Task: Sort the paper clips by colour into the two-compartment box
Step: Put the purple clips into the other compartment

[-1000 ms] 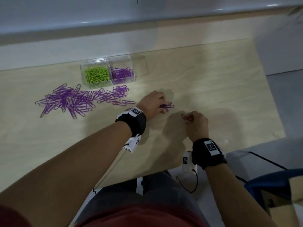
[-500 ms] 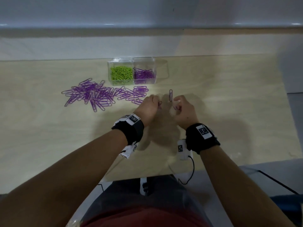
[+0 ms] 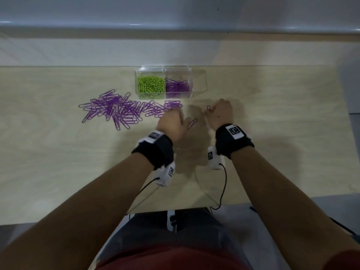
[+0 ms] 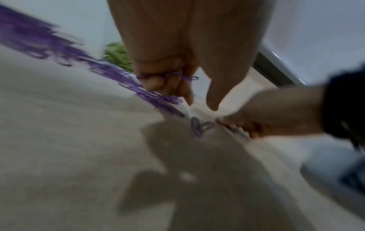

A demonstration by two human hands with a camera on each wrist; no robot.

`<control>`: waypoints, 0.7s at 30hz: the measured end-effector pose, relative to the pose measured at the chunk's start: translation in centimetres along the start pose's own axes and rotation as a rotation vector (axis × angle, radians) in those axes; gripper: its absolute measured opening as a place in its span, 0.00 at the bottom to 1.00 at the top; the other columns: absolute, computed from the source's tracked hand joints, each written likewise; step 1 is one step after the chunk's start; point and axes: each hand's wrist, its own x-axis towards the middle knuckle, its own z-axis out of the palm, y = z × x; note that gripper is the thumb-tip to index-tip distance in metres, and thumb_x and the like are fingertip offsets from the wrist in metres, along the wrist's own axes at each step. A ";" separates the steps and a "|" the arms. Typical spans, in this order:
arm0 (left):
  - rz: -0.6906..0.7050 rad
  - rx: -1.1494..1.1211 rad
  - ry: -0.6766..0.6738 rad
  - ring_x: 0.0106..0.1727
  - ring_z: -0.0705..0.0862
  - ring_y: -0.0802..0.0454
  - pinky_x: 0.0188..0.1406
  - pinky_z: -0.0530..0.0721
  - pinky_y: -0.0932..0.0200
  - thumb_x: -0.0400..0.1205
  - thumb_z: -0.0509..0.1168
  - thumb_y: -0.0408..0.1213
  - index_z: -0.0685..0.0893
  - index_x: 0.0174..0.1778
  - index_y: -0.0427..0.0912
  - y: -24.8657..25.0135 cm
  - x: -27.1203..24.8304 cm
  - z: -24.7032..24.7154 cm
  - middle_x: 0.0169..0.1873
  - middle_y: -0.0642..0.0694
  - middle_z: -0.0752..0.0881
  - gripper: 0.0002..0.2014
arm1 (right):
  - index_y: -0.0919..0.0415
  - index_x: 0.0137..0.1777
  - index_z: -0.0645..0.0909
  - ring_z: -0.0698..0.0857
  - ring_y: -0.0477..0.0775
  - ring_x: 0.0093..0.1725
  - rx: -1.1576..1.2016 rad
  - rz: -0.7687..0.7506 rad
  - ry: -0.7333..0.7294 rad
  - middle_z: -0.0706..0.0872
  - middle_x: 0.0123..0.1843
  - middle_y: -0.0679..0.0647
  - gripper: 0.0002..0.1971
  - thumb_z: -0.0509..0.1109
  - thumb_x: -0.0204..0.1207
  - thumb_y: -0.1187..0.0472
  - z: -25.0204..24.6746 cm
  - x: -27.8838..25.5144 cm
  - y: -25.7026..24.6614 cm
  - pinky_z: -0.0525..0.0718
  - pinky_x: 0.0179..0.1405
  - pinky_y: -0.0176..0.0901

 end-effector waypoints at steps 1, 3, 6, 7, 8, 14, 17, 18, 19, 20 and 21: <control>0.021 0.153 -0.003 0.48 0.82 0.39 0.47 0.80 0.49 0.77 0.67 0.44 0.78 0.48 0.36 0.3 -0.4 0.7 0.47 0.35 0.84 0.14 | 0.71 0.59 0.77 0.76 0.64 0.62 -0.052 -0.031 -0.005 0.80 0.61 0.66 0.19 0.64 0.80 0.54 0.6 0.0 -0.2 0.72 0.60 0.47; 0.013 0.229 -0.006 0.54 0.81 0.35 0.53 0.80 0.46 0.77 0.68 0.43 0.77 0.54 0.35 0.7 -1.1 1.6 0.56 0.34 0.79 0.17 | 0.70 0.56 0.79 0.77 0.64 0.60 -0.083 -0.055 -0.019 0.80 0.61 0.66 0.16 0.63 0.82 0.55 1.4 -0.2 -0.3 0.71 0.58 0.46; -0.015 0.157 -0.010 0.52 0.81 0.34 0.53 0.80 0.46 0.78 0.67 0.38 0.77 0.52 0.35 0.5 -1.2 1.9 0.56 0.35 0.77 0.12 | 0.72 0.54 0.77 0.78 0.68 0.56 0.009 -0.064 -0.016 0.75 0.61 0.68 0.13 0.66 0.80 0.60 1.7 -0.7 0.0 0.77 0.57 0.52; 0.001 0.125 -0.011 0.51 0.80 0.34 0.51 0.78 0.47 0.78 0.66 0.36 0.77 0.52 0.34 0.4 -1.2 1.8 0.56 0.34 0.77 0.11 | 0.72 0.54 0.76 0.79 0.68 0.55 0.012 -0.098 -0.011 0.76 0.59 0.68 0.11 0.65 0.79 0.62 1.5 -0.9 0.3 0.78 0.56 0.54; 0.035 0.090 0.001 0.51 0.80 0.34 0.49 0.76 0.48 0.79 0.64 0.34 0.76 0.52 0.33 0.3 -1.2 1.5 0.55 0.33 0.78 0.10 | 0.71 0.52 0.75 0.79 0.67 0.54 0.030 -0.123 -0.008 0.77 0.57 0.68 0.09 0.64 0.80 0.64 1.2 -1.0 0.8 0.79 0.53 0.54; 0.223 0.058 0.043 0.33 0.79 0.42 0.29 0.67 0.56 0.80 0.57 0.30 0.65 0.54 0.37 -1.6 -0.5 -3.4 0.33 0.43 0.79 0.09 | 0.59 0.49 0.67 0.70 0.54 0.37 0.463 -0.151 -0.008 0.71 0.38 0.52 0.11 0.54 0.72 0.73 0.2 -0.9 2.7 0.72 0.39 0.49; 0.273 0.227 0.018 0.32 0.80 0.39 0.29 0.70 0.54 0.81 0.58 0.35 0.65 0.61 0.39 -2.4 0.8 -4.6 0.31 0.43 0.78 0.14 | 0.54 0.57 0.71 0.75 0.54 0.33 0.320 -0.265 -0.133 0.76 0.38 0.54 0.16 0.53 0.76 0.72 0.0 -1.1 1.8 0.74 0.36 0.46; 0.283 0.292 0.006 0.34 0.81 0.37 0.30 0.73 0.52 0.81 0.57 0.37 0.65 0.63 0.40 -2.5 1.2 -4.6 0.32 0.42 0.78 0.16 | 0.53 0.57 0.72 0.78 0.57 0.33 0.257 -0.331 -0.165 0.81 0.39 0.57 0.15 0.53 0.77 0.70 0.0 -1.2 1.3 0.75 0.36 0.47; 0.299 0.363 -0.004 0.36 0.81 0.36 0.32 0.76 0.50 0.82 0.55 0.39 0.64 0.66 0.40 -2.4 1.3 -4.5 0.33 0.40 0.79 0.17 | 0.52 0.57 0.74 0.81 0.61 0.36 0.190 -0.391 -0.190 0.85 0.44 0.61 0.14 0.54 0.79 0.68 0.1 -1.4 0.9 0.79 0.39 0.49; 0.324 0.439 -0.006 0.38 0.82 0.36 0.35 0.78 0.50 0.83 0.54 0.42 0.63 0.69 0.39 -2.3 1.4 -4.4 0.35 0.38 0.81 0.20 | 0.51 0.57 0.74 0.84 0.62 0.41 0.115 -0.435 -0.215 0.87 0.49 0.60 0.12 0.55 0.79 0.65 0.2 -1.6 0.5 0.81 0.43 0.51; 0.345 0.514 -0.006 0.40 0.83 0.36 0.37 0.77 0.52 0.83 0.55 0.45 0.61 0.73 0.39 -2.1 1.5 -4.3 0.38 0.36 0.84 0.24 | 0.48 0.57 0.74 0.85 0.61 0.46 0.034 -0.460 -0.240 0.88 0.51 0.57 0.11 0.58 0.79 0.62 0.4 -1.7 0.2 0.83 0.47 0.50</control>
